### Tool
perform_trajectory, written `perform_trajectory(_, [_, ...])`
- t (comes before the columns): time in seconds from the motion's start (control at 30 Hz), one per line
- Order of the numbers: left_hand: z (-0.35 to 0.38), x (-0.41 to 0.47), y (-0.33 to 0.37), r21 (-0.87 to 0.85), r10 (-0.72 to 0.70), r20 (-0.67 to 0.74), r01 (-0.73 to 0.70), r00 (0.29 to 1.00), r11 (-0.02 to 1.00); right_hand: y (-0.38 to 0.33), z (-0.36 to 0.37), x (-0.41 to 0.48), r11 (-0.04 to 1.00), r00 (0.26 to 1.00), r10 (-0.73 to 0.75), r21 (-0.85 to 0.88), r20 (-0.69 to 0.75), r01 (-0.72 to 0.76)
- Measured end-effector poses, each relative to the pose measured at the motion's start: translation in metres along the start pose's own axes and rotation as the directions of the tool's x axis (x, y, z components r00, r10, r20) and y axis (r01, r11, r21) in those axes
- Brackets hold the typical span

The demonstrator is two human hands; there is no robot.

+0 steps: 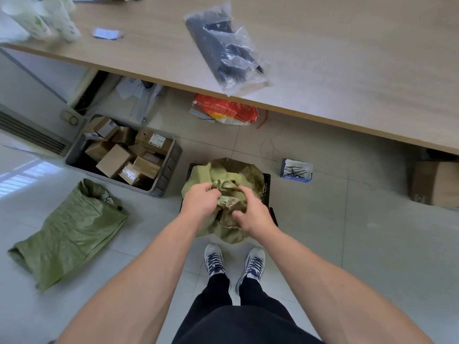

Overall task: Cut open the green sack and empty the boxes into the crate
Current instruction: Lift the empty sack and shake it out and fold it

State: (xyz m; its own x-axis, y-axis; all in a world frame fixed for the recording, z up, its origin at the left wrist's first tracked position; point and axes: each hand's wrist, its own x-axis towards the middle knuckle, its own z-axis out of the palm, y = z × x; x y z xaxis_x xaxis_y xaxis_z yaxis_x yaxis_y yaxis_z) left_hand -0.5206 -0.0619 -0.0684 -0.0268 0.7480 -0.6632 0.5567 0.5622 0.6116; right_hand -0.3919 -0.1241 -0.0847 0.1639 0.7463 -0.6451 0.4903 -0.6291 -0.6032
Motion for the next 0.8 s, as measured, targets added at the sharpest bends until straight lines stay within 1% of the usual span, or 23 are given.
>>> perform_trajectory(0.07, [-0.002,-0.014,0.003,-0.171,-0.031,-0.009,0.029,0.999,0.985,-0.01,-0.006,-0.002,0.995,0.992,-0.069,0.058,-0.109,0.075])
perform_trajectory(0.13, [-0.006,-0.023,0.006,-0.338,-0.057,-0.011,0.05,0.998,0.94,-0.022,-0.016,-0.005,0.981,0.966,-0.157,0.084,-0.205,0.177])
perform_trajectory(0.17, [-0.008,-0.026,0.008,-0.396,-0.073,-0.003,0.065,0.997,0.916,-0.026,-0.019,-0.009,0.976,0.959,-0.172,0.095,-0.226,0.197])
perform_trajectory(0.2, [-0.009,-0.029,0.01,-0.42,-0.091,0.008,0.086,0.996,0.903,-0.03,-0.021,-0.012,0.976,0.963,-0.162,0.106,-0.218,0.188])
perform_trajectory(0.23, [-0.008,-0.03,0.011,-0.425,-0.107,0.016,0.103,0.994,0.899,-0.031,-0.02,-0.015,0.98,0.972,-0.142,0.11,-0.189,0.165])
perform_trajectory(0.27, [-0.01,-0.033,0.012,-0.394,-0.105,0.01,0.101,0.994,0.914,-0.032,-0.019,-0.018,0.983,0.979,-0.132,0.105,-0.157,0.149])
perform_trajectory(0.33, [-0.015,-0.037,0.015,-0.336,-0.032,-0.019,0.024,0.999,0.942,-0.034,-0.02,-0.022,0.979,0.979,-0.154,0.116,-0.132,0.169])
perform_trajectory(0.4, [-0.023,-0.038,0.018,-0.325,0.037,-0.014,-0.039,0.999,0.945,-0.039,-0.025,-0.025,0.964,0.975,-0.175,0.18,-0.135,0.198])
perform_trajectory(0.47, [-0.028,-0.039,0.017,-0.334,0.023,-0.004,-0.023,1.0,0.942,-0.041,-0.028,-0.026,0.957,0.98,-0.162,0.222,-0.118,0.185])
perform_trajectory(0.53, [-0.027,-0.039,0.017,-0.323,-0.001,-0.012,-0.003,1.0,0.946,-0.041,-0.024,-0.027,0.968,0.985,-0.141,0.197,-0.095,0.157])
perform_trajectory(0.6, [-0.025,-0.042,0.018,-0.256,0.044,-0.029,-0.05,0.999,0.965,-0.041,-0.021,-0.029,0.969,0.984,-0.138,0.189,-0.116,0.159])
perform_trajectory(0.63, [-0.025,-0.042,0.02,-0.24,0.077,-0.035,-0.083,0.996,0.967,-0.041,-0.021,-0.029,0.96,0.977,-0.152,0.213,-0.146,0.181])
perform_trajectory(0.67, [-0.027,-0.042,0.022,-0.256,0.098,-0.042,-0.106,0.994,0.961,-0.042,-0.023,-0.03,0.945,0.971,-0.159,0.258,-0.18,0.203])
perform_trajectory(0.73, [-0.029,-0.043,0.029,-0.348,0.055,-0.024,-0.06,0.998,0.936,-0.043,-0.026,-0.028,0.928,0.969,-0.125,0.319,-0.214,0.191])
perform_trajectory(0.8, [-0.029,-0.046,0.033,-0.385,0.01,0.003,-0.008,1.0,0.923,-0.045,-0.026,-0.029,0.94,0.978,-0.099,0.304,-0.184,0.152])
